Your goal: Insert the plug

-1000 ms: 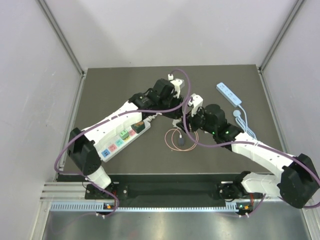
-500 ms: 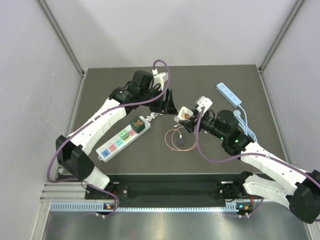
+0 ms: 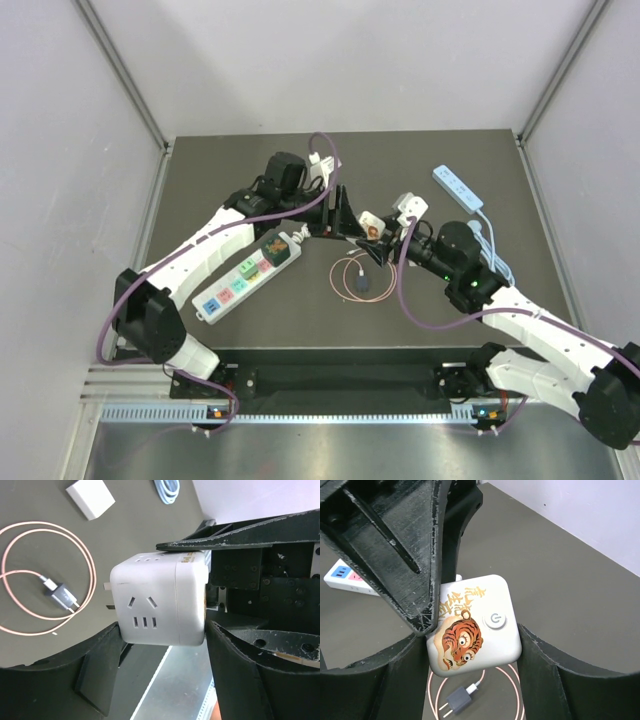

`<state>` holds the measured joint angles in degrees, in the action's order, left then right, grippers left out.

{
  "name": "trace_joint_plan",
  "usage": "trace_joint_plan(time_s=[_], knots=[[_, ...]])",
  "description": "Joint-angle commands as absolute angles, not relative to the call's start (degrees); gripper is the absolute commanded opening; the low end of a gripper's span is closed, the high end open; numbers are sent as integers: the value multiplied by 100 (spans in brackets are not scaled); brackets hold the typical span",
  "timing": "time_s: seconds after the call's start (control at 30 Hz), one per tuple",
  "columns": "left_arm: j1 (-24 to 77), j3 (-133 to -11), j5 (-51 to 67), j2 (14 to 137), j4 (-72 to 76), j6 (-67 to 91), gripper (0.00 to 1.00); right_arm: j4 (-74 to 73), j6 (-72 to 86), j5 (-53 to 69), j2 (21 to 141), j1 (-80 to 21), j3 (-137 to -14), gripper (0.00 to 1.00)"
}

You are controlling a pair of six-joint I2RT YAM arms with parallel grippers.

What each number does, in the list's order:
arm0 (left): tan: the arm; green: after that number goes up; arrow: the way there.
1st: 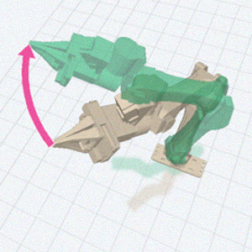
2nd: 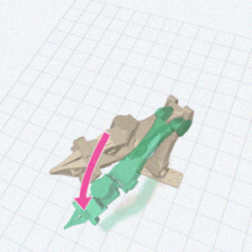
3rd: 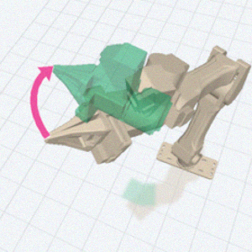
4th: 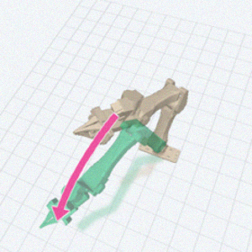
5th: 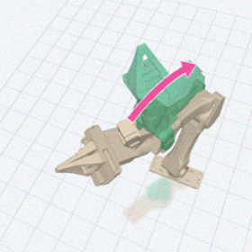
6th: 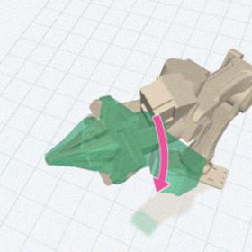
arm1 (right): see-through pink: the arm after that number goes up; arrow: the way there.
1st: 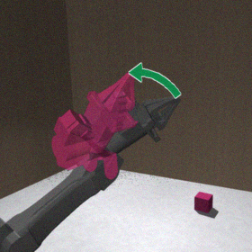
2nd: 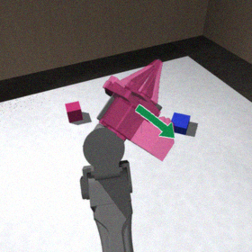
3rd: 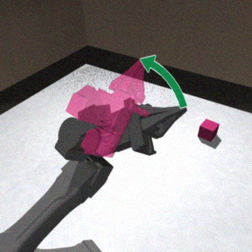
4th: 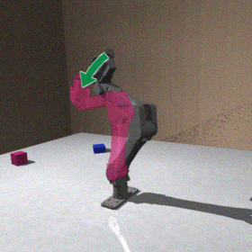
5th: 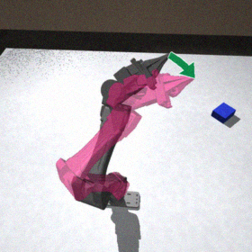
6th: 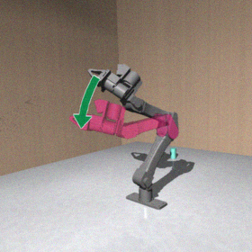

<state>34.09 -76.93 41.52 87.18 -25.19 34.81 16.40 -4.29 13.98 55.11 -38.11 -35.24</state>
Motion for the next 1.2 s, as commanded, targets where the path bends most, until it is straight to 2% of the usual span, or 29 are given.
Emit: trace_joint_plan(time_s=[0.0,0.07,0.23,0.3,0.33,0.4,0.43,0.57,0.63,0.77,1.17], knots=[[3410,-7568,4333,8807,-1917,3726,71,2496,-334,1652,5467,-3850,-3639,0],[3340,-7506,4315,8798,-1829,3840,70,2540,-334,1749,5484,-3850,-3630,0],[3270,-7251,4535,8807,-1311,4200,53,2619,-264,1863,5546,-3850,-3586,0],[3235,-7198,4614,8842,-1205,4280,40,2575,-237,1916,5616,-3850,-3621,0],[3226,-7181,4675,8842,-1152,4393,23,2532,-194,1925,5642,-3850,-3630,1],[3173,-7067,4754,8833,-854,4569,6,2549,-106,1864,5651,-3858,-3578,16],[3155,-7014,4877,8816,-722,4797,0,2645,-45,1802,5634,-3850,-3534,28],[3050,-6715,5062,8658,129,5369,0,2900,219,1793,5546,-3815,-3366,39],[3041,-6697,5097,8614,219,5536,0,3031,290,1810,5528,-3788,-3340,46],[3041,-6645,5141,8482,412,5809,0,3339,404,1854,5511,-3727,-3243,54],[3041,-6021,5326,8394,2213,7206,0,3937,773,2144,5642,-3604,-3190,70]])
